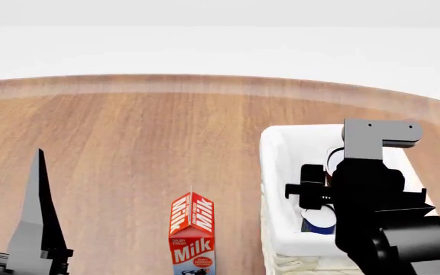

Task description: Pick up the alphabet soup and the tomato sauce, and put them in the basket.

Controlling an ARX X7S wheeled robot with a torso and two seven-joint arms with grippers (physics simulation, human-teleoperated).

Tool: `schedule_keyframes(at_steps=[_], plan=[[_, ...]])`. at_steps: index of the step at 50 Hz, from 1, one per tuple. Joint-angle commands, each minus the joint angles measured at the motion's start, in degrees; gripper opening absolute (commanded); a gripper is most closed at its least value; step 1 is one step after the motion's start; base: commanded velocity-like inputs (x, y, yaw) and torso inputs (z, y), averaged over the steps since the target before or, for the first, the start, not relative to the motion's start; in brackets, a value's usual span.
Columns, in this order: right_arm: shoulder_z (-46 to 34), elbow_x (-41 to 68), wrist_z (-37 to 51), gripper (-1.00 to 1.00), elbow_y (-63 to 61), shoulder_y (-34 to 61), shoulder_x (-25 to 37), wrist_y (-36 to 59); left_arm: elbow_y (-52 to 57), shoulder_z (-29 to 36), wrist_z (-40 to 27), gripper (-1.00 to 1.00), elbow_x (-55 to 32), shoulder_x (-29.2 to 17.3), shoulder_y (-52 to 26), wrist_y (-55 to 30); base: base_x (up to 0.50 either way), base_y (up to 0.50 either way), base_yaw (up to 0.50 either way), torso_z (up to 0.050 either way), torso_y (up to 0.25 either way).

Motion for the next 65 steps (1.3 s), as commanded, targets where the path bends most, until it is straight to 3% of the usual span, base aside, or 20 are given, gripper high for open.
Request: schedule_keyframes(at_steps=[1,17,18,38,65], plan=[[0.1,-1.9,-0.7,-1.00,0.4,0.0,-0.3,0.2,-0.2,0.1,-0.1,1.00,0.0,-0.1,0.2,0.3,0.00,0.00,0.00,0.000,0.000],[-0.1,-2.4,-1.3,-1.00,1.2,0.0,-0.5,-0.4,-0.4,0.4,-0.1,1.00,0.0,-0.1,0.0,0.4,0.00,0.00,0.00,0.000,0.001],[0.0,-2.3,-1.3,1.00,1.2,0.1,-0.6,-0.4,-0.5,0.4,-0.1,1.00,0.0,-0.1,0.0,0.5,0.00,0.00,0.00,0.000,0.000],[0.6,-2.1,-1.3,1.00,-2.4,-0.5,0.2,-1.7,-0.9,0.6,-0.2,1.00,-0.1,-0.2,0.0,1.1,0.00,0.00,0.00,0.000,0.000],[4.7,-6.5,0.9,1.00,-17.1,-3.2,3.4,-19.1,-1.1,0.8,-0.4,1.00,-0.1,-0.3,0.3,1.8,0.00,0.00,0.00,0.000,0.000]])
